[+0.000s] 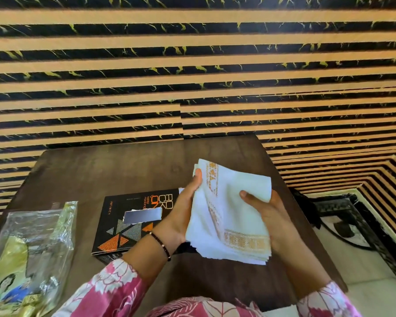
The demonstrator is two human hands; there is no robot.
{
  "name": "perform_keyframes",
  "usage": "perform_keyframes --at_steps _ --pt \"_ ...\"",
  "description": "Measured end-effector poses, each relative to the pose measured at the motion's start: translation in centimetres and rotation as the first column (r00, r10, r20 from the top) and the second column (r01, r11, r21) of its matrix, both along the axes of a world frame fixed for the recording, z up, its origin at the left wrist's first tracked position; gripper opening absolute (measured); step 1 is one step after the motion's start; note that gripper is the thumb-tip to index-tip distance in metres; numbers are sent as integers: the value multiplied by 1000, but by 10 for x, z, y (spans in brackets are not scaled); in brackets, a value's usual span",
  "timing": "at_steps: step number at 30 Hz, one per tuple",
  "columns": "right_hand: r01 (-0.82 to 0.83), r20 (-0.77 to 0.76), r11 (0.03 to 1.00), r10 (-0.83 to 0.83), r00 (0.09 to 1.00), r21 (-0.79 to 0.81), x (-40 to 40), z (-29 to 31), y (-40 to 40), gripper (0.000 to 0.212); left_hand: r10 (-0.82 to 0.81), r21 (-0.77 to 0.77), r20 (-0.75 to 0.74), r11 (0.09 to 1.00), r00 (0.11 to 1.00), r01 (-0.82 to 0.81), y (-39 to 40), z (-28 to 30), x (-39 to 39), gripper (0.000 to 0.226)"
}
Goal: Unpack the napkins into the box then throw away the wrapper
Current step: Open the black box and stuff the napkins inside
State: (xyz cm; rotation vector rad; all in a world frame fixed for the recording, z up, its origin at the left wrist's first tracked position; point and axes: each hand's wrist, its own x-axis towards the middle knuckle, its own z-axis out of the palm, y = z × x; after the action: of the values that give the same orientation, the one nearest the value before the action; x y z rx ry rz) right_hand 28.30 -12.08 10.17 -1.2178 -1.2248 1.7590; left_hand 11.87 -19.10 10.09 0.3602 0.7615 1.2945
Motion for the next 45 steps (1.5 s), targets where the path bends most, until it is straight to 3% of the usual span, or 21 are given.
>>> perform_keyframes --at_steps 3,6,10,13,15,18,22,29,31,34,41,43,44,45 --pt "33 67 999 -35 997 28 -4 3 0 55 -5 3 24 1000 1000 5 -1 0 -1 47" --pt "-106 -79 994 108 991 30 9 12 6 62 33 21 54 999 998 -34 -2 1 -13 38" --pt "-307 -217 947 281 935 -94 20 8 13 59 -6 57 46 998 999 3 -5 9 -24 55" --pt "-314 -230 943 284 931 -109 19 1 11 73 34 68 28 997 999 -36 -1 11 -24 60" --pt "-259 -211 965 245 946 -41 18 -1 10 64 104 53 -53 993 993 -102 0 14 -24 61" --pt "-180 -208 982 188 960 54 18 -1 9 54 123 37 -298 992 946 -118 -1 20 -21 55" --pt "-149 -222 978 179 958 144 18 1 10 74 135 92 -593 991 794 -99 -4 18 -17 40" --pt "-353 -276 936 338 900 -7 22 -1 13 75 121 129 -787 991 605 -31 -1 29 -23 48" --pt "-304 -305 953 288 908 -4 20 -2 14 68 72 94 -807 996 586 6 -2 30 -25 56" --pt "-200 -307 979 200 931 32 18 -5 19 41 -34 -2 -783 999 621 53 -4 26 -29 68" --pt "-191 -267 982 180 947 -14 21 -19 27 33 -175 -154 -661 983 729 96 -17 11 -38 62" --pt "-210 -243 976 191 951 -55 22 -29 29 51 -196 -170 -675 979 711 108 -21 4 -41 59" --pt "-207 -214 974 183 959 -91 21 -32 29 51 -181 -164 -718 982 672 89 -22 0 -41 53" --pt "-192 -185 974 168 968 -121 22 -37 30 37 -132 -131 -808 990 574 44 -24 -3 -42 47"
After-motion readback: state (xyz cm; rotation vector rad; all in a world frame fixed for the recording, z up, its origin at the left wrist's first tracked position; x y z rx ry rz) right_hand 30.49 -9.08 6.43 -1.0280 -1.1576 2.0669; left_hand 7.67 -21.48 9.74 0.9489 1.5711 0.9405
